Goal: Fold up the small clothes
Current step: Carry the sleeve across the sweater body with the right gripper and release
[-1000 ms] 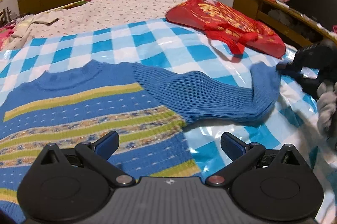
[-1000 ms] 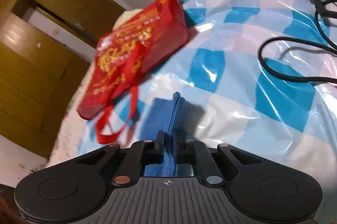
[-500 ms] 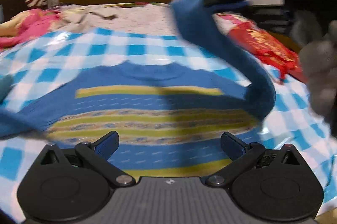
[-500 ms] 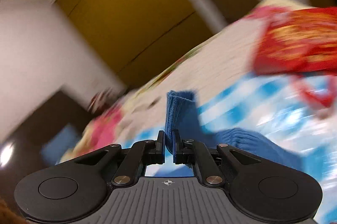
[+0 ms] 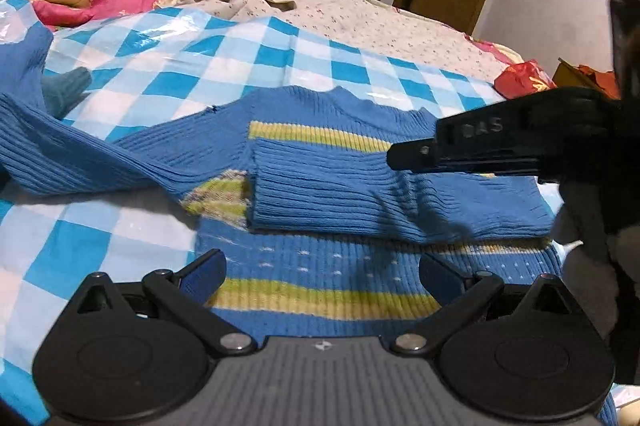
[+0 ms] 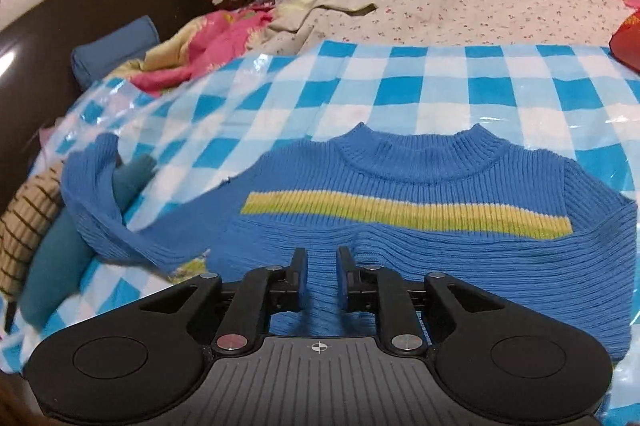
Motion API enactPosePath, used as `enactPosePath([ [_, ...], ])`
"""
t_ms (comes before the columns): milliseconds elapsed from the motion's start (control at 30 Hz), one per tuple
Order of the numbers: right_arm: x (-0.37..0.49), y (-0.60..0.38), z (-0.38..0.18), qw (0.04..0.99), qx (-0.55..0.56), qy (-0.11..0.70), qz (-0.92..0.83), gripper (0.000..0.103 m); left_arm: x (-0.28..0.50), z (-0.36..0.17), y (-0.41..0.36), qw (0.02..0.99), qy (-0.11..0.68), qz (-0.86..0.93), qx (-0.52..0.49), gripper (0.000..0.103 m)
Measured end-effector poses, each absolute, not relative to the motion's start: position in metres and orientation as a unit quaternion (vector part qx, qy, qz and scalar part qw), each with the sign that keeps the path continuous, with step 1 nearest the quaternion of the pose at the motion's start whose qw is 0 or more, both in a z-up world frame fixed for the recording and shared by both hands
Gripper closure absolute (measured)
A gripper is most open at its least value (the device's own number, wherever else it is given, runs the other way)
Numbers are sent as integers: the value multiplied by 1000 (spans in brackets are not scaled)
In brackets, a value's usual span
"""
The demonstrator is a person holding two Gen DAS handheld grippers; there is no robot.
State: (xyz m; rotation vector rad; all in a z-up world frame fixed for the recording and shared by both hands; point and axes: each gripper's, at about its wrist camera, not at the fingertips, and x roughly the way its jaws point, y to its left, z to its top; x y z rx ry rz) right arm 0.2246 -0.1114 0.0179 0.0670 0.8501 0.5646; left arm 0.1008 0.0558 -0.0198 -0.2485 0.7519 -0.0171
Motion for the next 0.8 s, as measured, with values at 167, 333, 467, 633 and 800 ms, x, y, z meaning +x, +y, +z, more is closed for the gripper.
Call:
enactPosePath([
  [167,240,-85,9,874,7,409,264,85,99,-18,62,925,359,4,-120,0],
  [333,250,-64,2,867,-45,411,278,76,100,-20,65,926,357,6,-120,0],
  [467,246,-44,0,851,-103,407,316,65,100,-20,67,928,355,9,-116,0],
  [633,252,-19,-19,849,-167,411,286,75,100,-19,74,927,352,17,-126,0],
  [800,247,-12,-1,846,-170,409,296,73,91,-8,93,930,333,31,-150,0],
])
